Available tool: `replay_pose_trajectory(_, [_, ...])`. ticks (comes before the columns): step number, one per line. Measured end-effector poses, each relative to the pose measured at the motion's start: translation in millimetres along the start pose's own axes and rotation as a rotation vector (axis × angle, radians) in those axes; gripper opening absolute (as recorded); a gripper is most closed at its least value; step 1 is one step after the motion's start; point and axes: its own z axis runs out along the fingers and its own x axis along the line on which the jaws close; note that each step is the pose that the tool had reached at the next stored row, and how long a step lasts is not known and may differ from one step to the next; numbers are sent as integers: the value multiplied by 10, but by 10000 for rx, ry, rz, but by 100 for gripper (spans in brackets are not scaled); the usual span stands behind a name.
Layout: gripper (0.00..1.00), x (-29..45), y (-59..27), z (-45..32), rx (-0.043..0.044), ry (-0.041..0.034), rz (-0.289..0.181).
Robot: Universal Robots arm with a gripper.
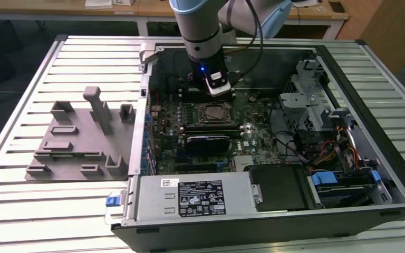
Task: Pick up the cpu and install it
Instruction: 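Install the first cpu locking lever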
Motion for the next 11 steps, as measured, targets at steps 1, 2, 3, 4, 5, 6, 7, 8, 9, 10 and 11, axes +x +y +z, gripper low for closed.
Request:
replay_pose_trajectory(1, [11, 0, 0, 0, 1, 0, 0])
replay_pose_trajectory(2, [11, 0, 0, 0, 1, 0, 0])
replay_pose_trajectory(3, [11, 0, 0, 0, 2, 0, -1])
replay_pose_trajectory(4, [11, 1, -1, 5, 0, -2, 0])
replay_pose_trajectory(5, [11, 1, -1, 9, 4, -3, -1])
replay_pose_trajectory(6, [11, 3, -3, 14, 10, -4, -4])
replay_pose_trajectory(7, [11, 4, -4, 18, 25, -9, -7])
replay_pose_trajectory(8, [11, 5, -4, 21, 81, -26, -20])
replay_pose_trajectory(9, [11, 6, -5, 26, 138, -45, -36])
replay_pose_trajectory(10, [11, 6, -5, 31, 191, -63, -51])
replay_pose_trajectory(11, [11, 7, -7, 36, 232, -79, -63])
